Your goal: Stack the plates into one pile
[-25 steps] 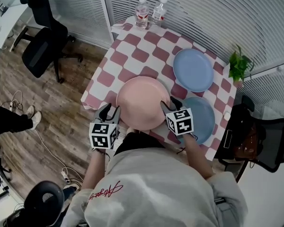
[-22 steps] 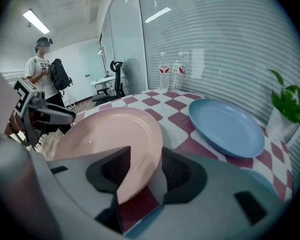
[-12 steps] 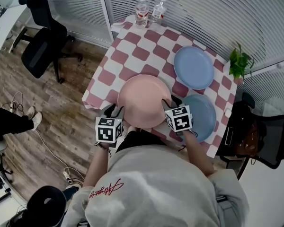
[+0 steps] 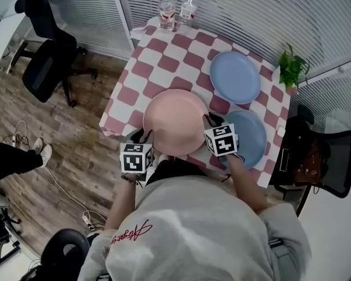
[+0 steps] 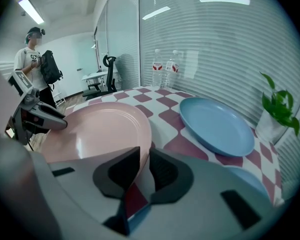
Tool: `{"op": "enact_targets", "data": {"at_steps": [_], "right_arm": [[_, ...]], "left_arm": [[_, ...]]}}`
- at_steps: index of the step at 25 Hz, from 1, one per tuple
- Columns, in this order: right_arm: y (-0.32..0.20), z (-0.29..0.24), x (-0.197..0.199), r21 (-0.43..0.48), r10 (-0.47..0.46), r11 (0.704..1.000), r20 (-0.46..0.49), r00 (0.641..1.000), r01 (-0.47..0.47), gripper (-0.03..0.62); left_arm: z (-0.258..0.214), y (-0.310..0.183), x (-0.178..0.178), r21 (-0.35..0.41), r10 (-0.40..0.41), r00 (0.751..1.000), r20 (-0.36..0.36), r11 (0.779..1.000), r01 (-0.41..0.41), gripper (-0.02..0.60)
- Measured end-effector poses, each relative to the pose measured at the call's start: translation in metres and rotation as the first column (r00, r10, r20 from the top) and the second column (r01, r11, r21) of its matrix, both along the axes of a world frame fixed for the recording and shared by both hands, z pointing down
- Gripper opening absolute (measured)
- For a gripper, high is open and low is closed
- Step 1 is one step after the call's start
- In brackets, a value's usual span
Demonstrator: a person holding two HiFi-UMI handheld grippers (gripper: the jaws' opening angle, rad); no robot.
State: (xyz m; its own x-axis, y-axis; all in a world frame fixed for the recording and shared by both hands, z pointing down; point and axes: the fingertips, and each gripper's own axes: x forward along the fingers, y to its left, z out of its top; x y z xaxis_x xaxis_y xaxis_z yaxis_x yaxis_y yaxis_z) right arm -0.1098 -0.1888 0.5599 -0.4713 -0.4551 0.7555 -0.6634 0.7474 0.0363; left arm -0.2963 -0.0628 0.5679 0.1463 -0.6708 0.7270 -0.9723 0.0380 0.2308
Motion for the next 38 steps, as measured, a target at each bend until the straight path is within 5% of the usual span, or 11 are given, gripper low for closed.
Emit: {"op": "enact_targets", "data": {"at_steps": [10,17,38], "right_arm": [[0.005,-0.003,0.0,-0.034,0.03,0.999,0.015,0.999,-0.03,0.063],[0.002,-0.025,-0.002,0.011,0.061,0.998,0.089,0.994,-0.062,0.061],[0.006,-0.081,0.035,0.079,0.171,0.978,0.213,0.962,-0.191,0.055]], "left_arm": [[-0.002,-0.001,-0.006,-0.022,-0.032,0.999,0.023,0.999,0.032,0.107],[-0.024,-0.007,-0.012,0.047,-0.054,0.997,0.052,0.998,0.051,0.101],[-0.072,-0.025,0.013,0.162,0.033,0.996,0.086,0.986,-0.047,0.098]]}}
